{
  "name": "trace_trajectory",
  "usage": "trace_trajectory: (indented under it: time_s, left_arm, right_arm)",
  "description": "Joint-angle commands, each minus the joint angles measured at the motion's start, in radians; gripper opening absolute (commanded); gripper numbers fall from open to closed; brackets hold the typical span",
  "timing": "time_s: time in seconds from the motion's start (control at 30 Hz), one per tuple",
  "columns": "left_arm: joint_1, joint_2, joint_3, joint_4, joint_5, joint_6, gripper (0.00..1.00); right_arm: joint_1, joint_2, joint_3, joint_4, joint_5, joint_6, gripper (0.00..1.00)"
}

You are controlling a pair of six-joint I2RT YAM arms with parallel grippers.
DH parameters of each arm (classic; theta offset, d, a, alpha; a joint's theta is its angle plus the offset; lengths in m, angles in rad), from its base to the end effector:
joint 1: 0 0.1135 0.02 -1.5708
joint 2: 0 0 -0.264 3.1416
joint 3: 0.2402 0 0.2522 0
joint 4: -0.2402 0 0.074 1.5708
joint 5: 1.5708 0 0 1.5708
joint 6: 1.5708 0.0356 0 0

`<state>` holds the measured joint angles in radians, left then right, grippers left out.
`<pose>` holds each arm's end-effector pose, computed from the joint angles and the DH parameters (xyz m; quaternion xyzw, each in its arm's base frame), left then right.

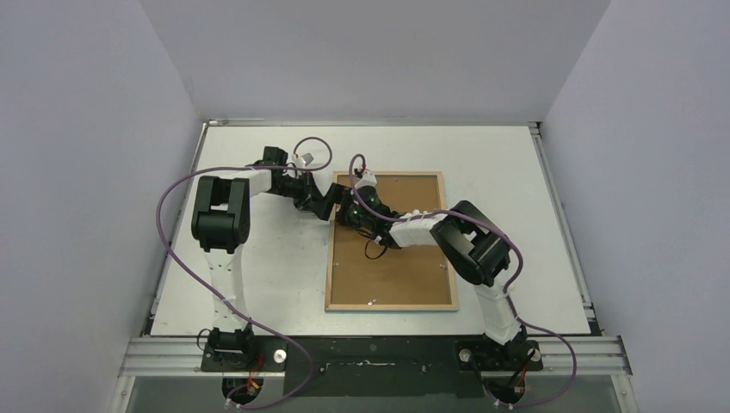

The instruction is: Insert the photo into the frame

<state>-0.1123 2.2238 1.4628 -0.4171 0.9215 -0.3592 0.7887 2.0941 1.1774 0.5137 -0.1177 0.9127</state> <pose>0.4298 -0.0770 0.1094 -0.0221 0.8825 -0.4648 0.0681 0.3136 0.3216 0.1414 0.0192 0.8333 0.4461 0.3260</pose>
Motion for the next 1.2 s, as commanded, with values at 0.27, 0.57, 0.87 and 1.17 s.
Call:
trace_trajectory:
  time_s: [0.27, 0.57, 0.87, 1.17]
  left_arm:
    - [-0.004, 0.010, -0.028, 0.008, -0.077, 0.035, 0.00]
    - [-0.007, 0.007, -0.029, 0.008, -0.075, 0.031, 0.00]
    - [-0.009, 0.004, -0.031, 0.009, -0.069, 0.029, 0.00]
    - [-0.019, 0.002, -0.044, 0.011, -0.069, 0.034, 0.00]
  right_arm:
    - [-0.018, -0.070, -0.019, -0.136, 0.042, -0.071, 1.00]
    - [-0.019, -0.006, 0.038, -0.095, 0.008, -0.037, 1.00]
    - [-0.029, 0.054, 0.084, -0.068, -0.008, -0.017, 1.00]
    - [-0.028, 0.080, 0.098, -0.014, -0.028, 0.003, 1.00]
